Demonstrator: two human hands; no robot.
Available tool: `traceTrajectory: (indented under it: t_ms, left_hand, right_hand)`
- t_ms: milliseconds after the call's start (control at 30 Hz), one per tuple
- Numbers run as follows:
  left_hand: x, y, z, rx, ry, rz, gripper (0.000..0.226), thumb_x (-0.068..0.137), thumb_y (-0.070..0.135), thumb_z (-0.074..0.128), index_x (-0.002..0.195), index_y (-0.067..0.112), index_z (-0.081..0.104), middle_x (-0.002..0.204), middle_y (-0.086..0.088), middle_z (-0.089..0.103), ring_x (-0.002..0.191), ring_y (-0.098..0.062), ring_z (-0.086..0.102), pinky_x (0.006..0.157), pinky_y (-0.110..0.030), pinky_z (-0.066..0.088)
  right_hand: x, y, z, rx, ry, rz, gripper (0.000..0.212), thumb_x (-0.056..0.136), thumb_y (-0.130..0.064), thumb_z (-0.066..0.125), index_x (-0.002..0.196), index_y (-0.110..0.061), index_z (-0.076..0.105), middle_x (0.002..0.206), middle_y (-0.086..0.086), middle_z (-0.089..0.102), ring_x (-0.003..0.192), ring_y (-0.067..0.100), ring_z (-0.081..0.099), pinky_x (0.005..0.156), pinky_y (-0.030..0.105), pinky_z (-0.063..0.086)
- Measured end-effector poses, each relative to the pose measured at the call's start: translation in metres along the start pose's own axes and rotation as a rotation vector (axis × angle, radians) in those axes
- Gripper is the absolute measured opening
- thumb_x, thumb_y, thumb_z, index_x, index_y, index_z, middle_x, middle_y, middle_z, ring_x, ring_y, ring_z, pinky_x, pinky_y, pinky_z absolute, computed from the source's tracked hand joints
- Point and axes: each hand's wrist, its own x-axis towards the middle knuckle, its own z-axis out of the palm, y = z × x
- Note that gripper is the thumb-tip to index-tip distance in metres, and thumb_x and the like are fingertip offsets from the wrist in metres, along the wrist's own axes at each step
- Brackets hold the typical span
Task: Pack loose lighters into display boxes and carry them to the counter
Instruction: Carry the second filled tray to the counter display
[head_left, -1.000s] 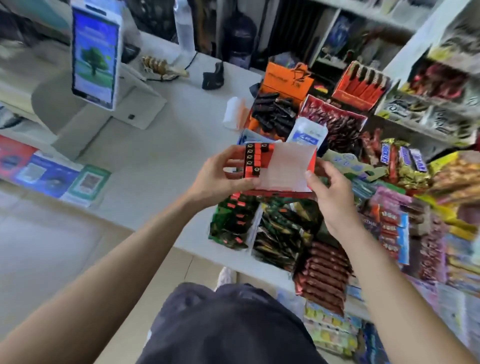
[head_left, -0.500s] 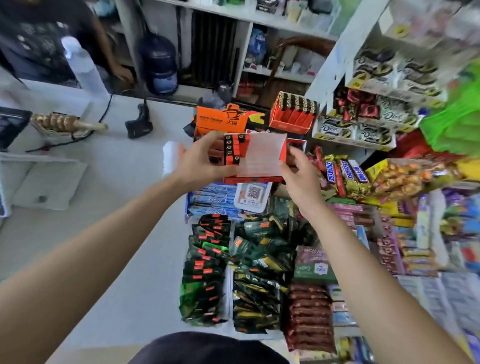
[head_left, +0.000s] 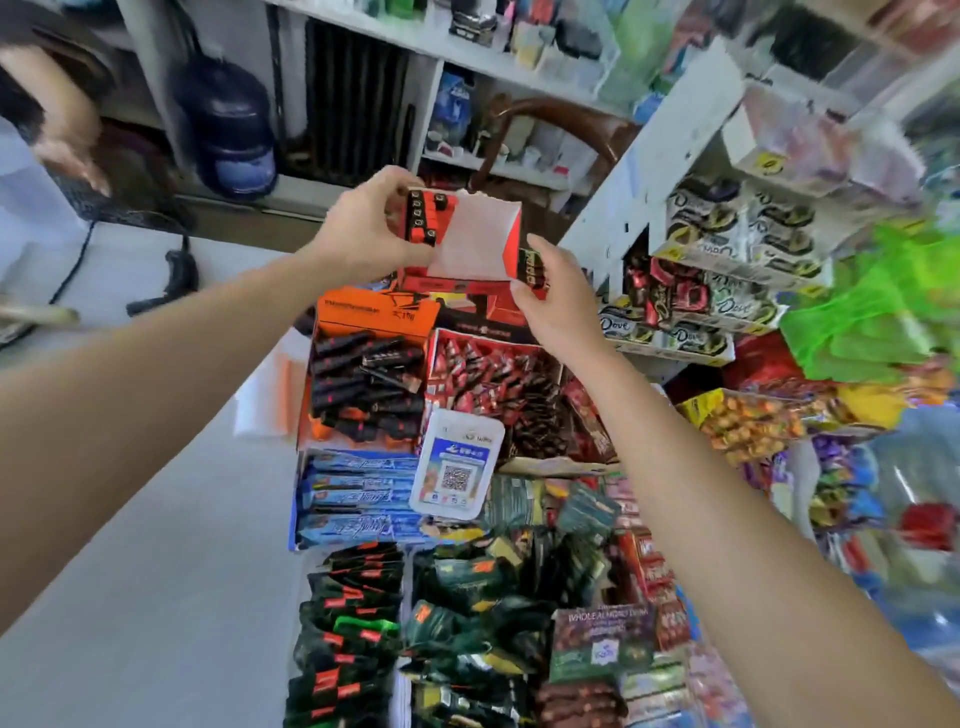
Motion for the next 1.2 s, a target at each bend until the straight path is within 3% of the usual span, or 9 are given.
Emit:
traceTrajectory:
  t_ms: [167, 267, 433, 600, 833, 1067, 1200]
  left_hand:
    - [0.049, -0.014, 0.004, 0.050, -0.074, 0.006, 0.064, 0.067, 0.024, 0.088, 0.123, 0.027, 0.057, 0.103, 0.006, 0.068, 0.094, -0.017, 0.068, 0.084, -0.038, 0.058]
    - [0.067, -0.027, 0.009, 0.130, -0.111, -0.003, 0.065, 0.067, 0.024, 0.088, 0.124, 0.023, 0.057, 0.105, 0.006, 0.064, 0.096, -0.016, 0.064, 0.082, -0.030, 0.051]
    - [0.078, -0.049, 0.016, 0.273, -0.209, 0.019, 0.066, 0.065, 0.029, 0.088, 0.123, 0.020, 0.057, 0.112, 0.001, 0.067, 0.103, -0.022, 0.063, 0.094, -0.040, 0.053]
    - [0.081, -0.050, 0.023, 0.363, -0.279, 0.061, 0.067, 0.067, 0.026, 0.087, 0.123, 0.018, 0.052, 0.107, -0.001, 0.063, 0.097, -0.024, 0.060, 0.079, -0.036, 0.047]
    - [0.080, -0.044, 0.018, 0.464, -0.411, 0.052, 0.064, 0.067, 0.032, 0.088, 0.123, 0.024, 0.057, 0.112, -0.002, 0.066, 0.101, -0.026, 0.062, 0.090, -0.043, 0.054]
    - [0.075, -0.042, 0.025, 0.505, -0.335, 0.066, 0.072, 0.076, 0.031, 0.082, 0.140, 0.019, 0.053, 0.126, -0.010, 0.064, 0.112, -0.032, 0.059, 0.089, -0.036, 0.046]
    - [0.063, -0.039, 0.030, 0.535, -0.307, 0.088, 0.086, 0.076, 0.033, 0.079, 0.151, 0.017, 0.041, 0.144, -0.013, 0.053, 0.129, -0.034, 0.051, 0.103, -0.042, 0.044]
  right_hand:
    - [0.031, 0.021, 0.019, -0.159, -0.093, 0.006, 0.059, 0.097, -0.028, 0.060, 0.151, -0.017, 0.041, 0.152, 0.005, 0.045, 0.142, 0.023, 0.039, 0.120, 0.041, 0.030]
    - [0.038, 0.036, 0.028, -0.255, -0.102, 0.003, 0.058, 0.097, -0.030, 0.059, 0.151, -0.016, 0.042, 0.155, 0.004, 0.043, 0.145, 0.024, 0.034, 0.121, 0.041, 0.027]
    - [0.038, 0.046, 0.037, -0.289, -0.047, -0.024, 0.059, 0.096, -0.031, 0.061, 0.151, -0.018, 0.043, 0.155, 0.001, 0.042, 0.146, 0.022, 0.031, 0.121, 0.039, 0.026]
    - [0.037, 0.045, 0.043, -0.307, -0.052, -0.020, 0.064, 0.094, -0.034, 0.062, 0.152, -0.018, 0.041, 0.156, 0.001, 0.041, 0.146, 0.021, 0.029, 0.120, 0.036, 0.025]
    - [0.035, 0.043, 0.039, -0.296, -0.074, -0.006, 0.065, 0.092, -0.030, 0.064, 0.152, -0.016, 0.042, 0.155, 0.001, 0.042, 0.146, 0.022, 0.030, 0.119, 0.033, 0.025]
    - [0.036, 0.044, 0.038, -0.296, -0.107, 0.013, 0.068, 0.091, -0.030, 0.065, 0.152, -0.017, 0.041, 0.156, 0.002, 0.040, 0.146, 0.023, 0.029, 0.119, 0.037, 0.026]
    - [0.038, 0.044, 0.034, -0.293, -0.167, 0.014, 0.069, 0.091, -0.030, 0.065, 0.153, -0.018, 0.038, 0.160, 0.003, 0.035, 0.149, 0.024, 0.025, 0.122, 0.038, 0.022]
